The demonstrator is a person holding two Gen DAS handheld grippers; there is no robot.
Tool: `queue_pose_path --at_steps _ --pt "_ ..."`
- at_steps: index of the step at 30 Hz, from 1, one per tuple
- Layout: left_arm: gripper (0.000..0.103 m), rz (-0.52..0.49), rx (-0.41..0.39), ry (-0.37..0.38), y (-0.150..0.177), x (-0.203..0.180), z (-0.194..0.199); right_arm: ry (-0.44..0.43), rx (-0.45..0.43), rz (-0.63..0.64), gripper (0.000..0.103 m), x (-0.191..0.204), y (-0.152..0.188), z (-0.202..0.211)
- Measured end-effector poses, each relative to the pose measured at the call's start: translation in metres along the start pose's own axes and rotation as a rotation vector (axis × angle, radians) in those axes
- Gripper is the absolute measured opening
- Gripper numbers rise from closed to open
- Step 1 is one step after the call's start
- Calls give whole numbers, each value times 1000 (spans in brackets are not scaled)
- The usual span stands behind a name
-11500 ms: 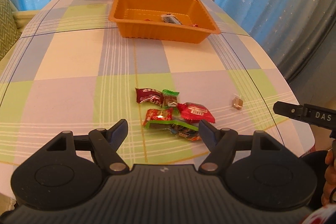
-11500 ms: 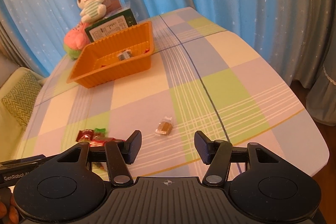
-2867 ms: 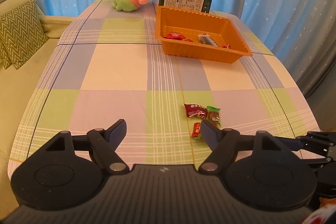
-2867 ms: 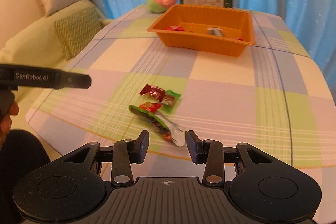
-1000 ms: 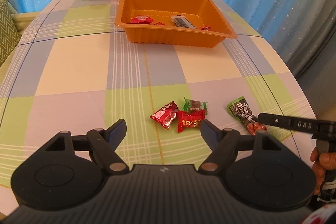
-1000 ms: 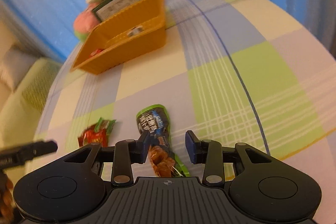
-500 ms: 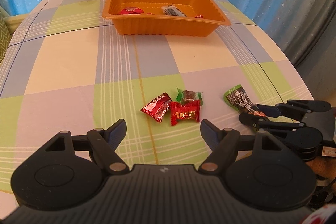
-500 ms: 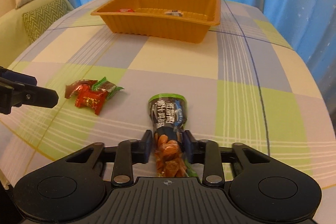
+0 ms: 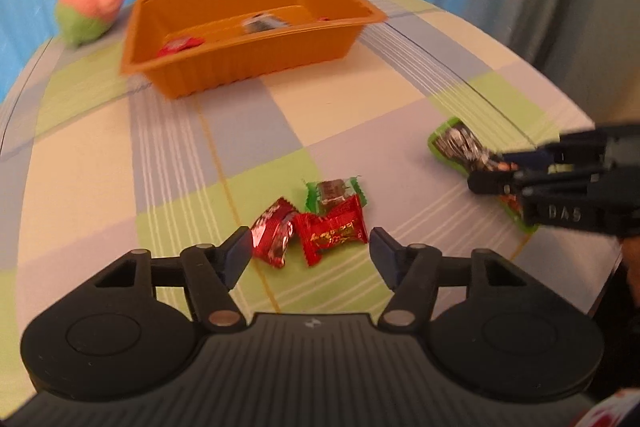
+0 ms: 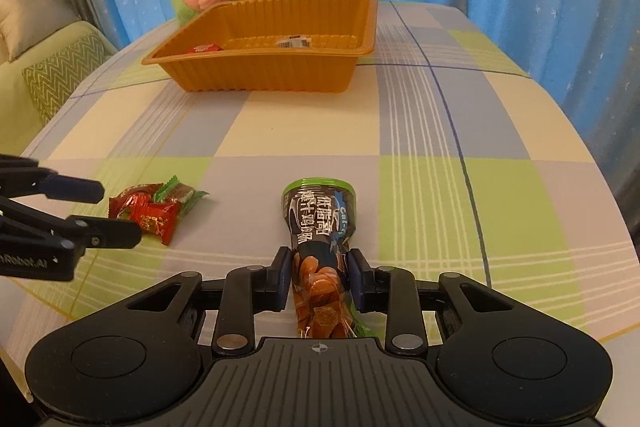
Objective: Organize snacks
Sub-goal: 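Grasp the green-and-black nut packet with the right tool while the left tool grasps a red candy, then carry the nut packet and red candy to the orange tray and release them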
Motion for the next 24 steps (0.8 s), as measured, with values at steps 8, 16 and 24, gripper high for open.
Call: queue_pose_path --at_steps 8,16,24 --pt "46 -343 10 35 -2 -26 -23 -6 -1 -28 30 -3 0 -1" --pt "34 -412 48 61 -2 -32 -28 -7 2 -40 30 -4 0 -1" --pt "18 -384 55 59 2 -41 -23 -10 0 -49 30 -4 0 0"
Point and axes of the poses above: each gripper's, at about its wrist camera, not at the fingertips, and z roughly against the way its jaws point, x to its left, y to its underside, the point moved 5 cm from there along -z, roughly the way its jaws point, and after that the axes turned 3 degrees about -x, right-handed, at the moved point
